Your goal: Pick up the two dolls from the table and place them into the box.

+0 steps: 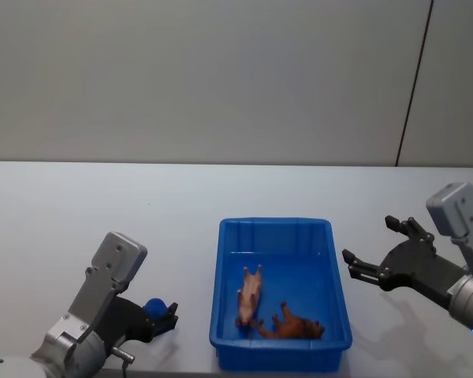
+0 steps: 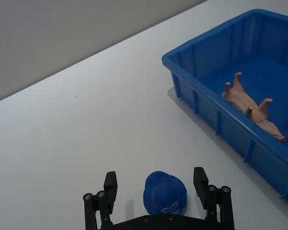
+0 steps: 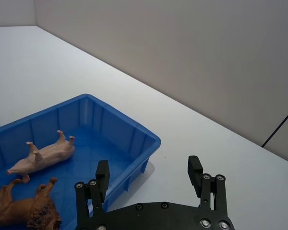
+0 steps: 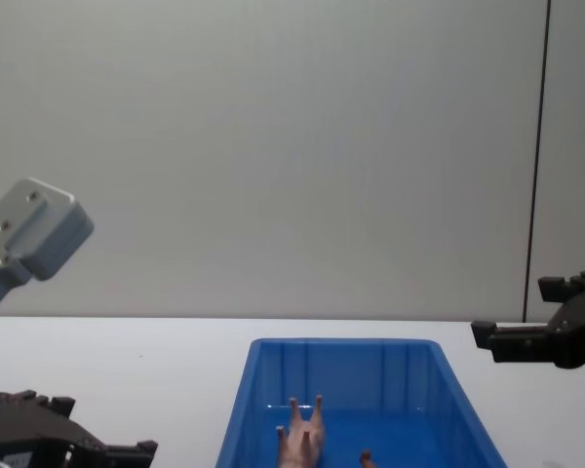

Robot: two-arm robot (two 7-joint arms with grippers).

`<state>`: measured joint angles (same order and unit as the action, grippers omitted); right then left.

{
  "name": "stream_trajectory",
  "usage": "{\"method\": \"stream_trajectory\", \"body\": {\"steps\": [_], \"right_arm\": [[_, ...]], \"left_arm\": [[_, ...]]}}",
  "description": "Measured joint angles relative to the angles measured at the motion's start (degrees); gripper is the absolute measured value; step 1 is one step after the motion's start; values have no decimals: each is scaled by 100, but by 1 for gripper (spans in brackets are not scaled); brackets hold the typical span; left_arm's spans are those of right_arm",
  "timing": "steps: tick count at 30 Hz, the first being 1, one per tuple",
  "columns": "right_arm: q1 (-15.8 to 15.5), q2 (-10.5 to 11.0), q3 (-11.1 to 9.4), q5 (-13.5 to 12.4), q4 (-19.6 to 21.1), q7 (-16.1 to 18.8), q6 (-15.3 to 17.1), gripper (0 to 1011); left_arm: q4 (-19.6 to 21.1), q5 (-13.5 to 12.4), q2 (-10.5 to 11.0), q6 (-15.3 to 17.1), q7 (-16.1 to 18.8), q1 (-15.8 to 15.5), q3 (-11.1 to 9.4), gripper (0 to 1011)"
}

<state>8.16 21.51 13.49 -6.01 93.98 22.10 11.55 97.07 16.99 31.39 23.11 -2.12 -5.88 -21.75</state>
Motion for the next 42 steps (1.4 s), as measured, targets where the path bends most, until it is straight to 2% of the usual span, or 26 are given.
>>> {"method": "stream_trajectory", "body": {"steps": [10, 19, 23, 28, 29, 30, 34, 42], "right_arm": [[0, 0, 0, 0, 0, 0, 0, 1001], [0, 0, 0, 0, 1, 0, 1, 1001], [1, 0, 0, 0, 1, 0, 1, 1001], [1, 0, 0, 0, 1, 0, 1, 1001], [0, 0, 1, 0, 1, 0, 1, 1001], [0, 0, 1, 0, 1, -1, 1, 1001], [1, 0, 0, 0, 1, 0, 1, 1001], [1, 0, 0, 0, 1, 0, 1, 1001]], "left_arm": [[-447, -129, -102, -74, -533, -207, 8, 1001], [-727, -102, -168, -178, -773, -278, 9, 999], [-811, -64, -186, -219, -839, -285, 9, 927], [-878, -10, -195, -264, -892, -282, 15, 774], [-884, -5, -195, -267, -897, -280, 17, 774], [-892, 6, -196, -274, -907, -277, 19, 714], [-902, 18, -197, -279, -923, -272, 29, 598], [-799, -84, -193, -199, -973, -326, 57, 525]]}}
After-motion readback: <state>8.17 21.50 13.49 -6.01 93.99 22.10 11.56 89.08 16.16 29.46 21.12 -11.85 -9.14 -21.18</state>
